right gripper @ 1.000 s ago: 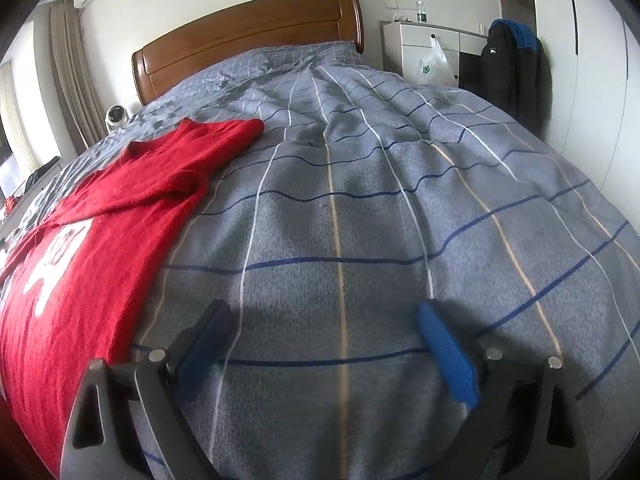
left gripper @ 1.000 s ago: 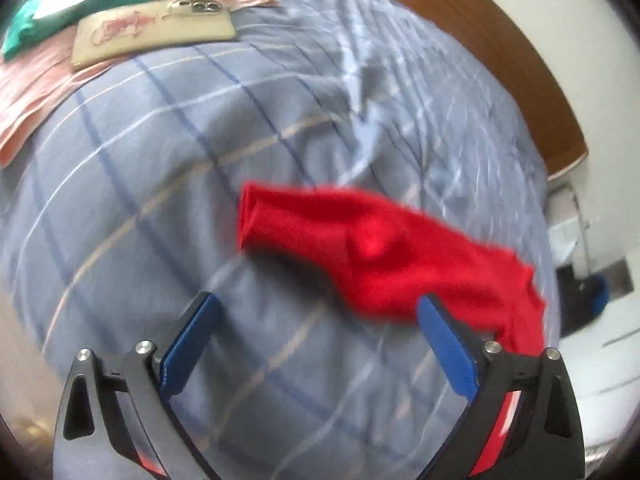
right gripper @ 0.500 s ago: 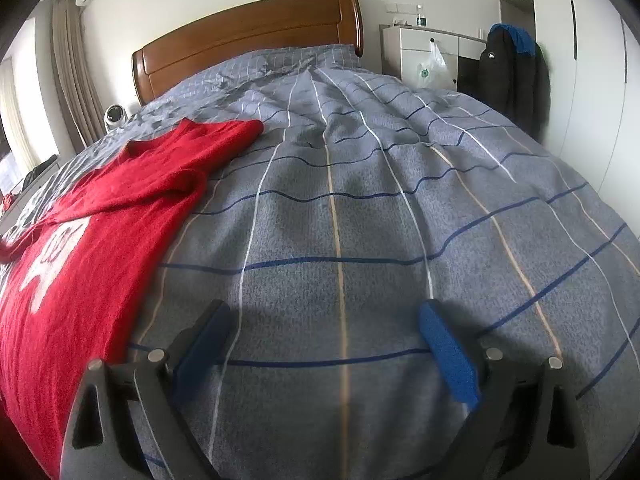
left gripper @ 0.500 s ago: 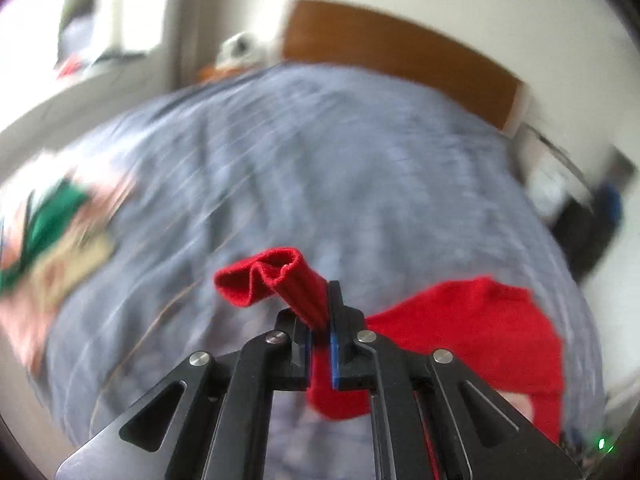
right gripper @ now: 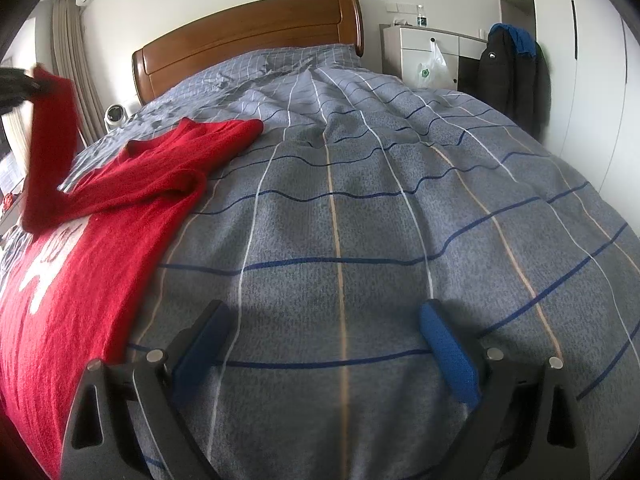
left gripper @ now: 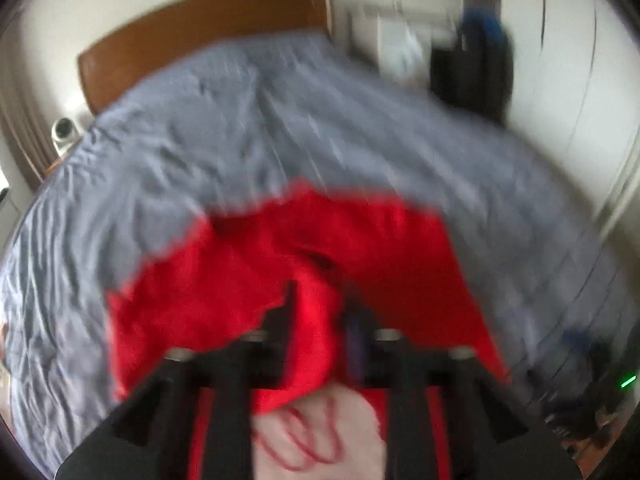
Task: Fold small clothes
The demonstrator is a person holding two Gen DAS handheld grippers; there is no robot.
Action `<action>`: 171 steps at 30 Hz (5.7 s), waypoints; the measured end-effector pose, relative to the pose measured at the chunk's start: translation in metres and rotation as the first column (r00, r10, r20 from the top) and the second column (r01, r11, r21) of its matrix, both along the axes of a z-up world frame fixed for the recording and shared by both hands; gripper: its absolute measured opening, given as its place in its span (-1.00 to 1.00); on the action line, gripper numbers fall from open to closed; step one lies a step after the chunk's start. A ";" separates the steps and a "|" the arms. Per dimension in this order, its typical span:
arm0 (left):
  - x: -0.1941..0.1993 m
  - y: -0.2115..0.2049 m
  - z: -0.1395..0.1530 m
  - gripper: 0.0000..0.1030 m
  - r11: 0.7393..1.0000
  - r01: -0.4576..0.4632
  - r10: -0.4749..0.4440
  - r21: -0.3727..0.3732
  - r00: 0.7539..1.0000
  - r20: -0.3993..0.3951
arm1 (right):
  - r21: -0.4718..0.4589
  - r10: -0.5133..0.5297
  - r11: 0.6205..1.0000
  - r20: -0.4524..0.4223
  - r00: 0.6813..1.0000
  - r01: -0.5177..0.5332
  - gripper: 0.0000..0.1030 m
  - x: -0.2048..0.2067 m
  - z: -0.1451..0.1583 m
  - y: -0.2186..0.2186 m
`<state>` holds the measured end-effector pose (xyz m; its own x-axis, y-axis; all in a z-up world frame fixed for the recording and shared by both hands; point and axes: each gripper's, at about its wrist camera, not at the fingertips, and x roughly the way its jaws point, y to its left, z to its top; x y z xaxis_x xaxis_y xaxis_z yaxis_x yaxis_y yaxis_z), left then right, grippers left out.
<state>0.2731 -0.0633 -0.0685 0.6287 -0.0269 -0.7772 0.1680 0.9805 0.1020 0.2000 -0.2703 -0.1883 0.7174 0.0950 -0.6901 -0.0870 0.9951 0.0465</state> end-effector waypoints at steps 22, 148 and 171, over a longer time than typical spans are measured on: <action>-0.114 0.233 -0.023 0.82 0.955 -0.293 0.291 -0.044 0.955 -0.053 | -0.039 -0.002 0.999 0.005 1.000 0.002 0.86 0.003 -0.004 0.004; -0.007 0.335 -0.102 0.99 0.966 -0.247 0.243 -0.079 0.969 -0.052 | -0.066 -0.091 0.993 0.036 0.995 0.093 0.97 0.000 -0.005 0.009; -0.008 0.337 -0.102 0.99 0.965 -0.248 0.245 -0.086 0.969 -0.042 | -0.053 -0.065 0.996 0.046 0.997 0.067 0.98 -0.003 -0.006 0.006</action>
<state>0.2646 0.2736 -0.1708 0.6003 0.0554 -0.7978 -0.0781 0.9969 0.0105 0.1968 -0.2641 -0.1941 0.7510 0.0096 -0.6603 -0.0218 0.9997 -0.0102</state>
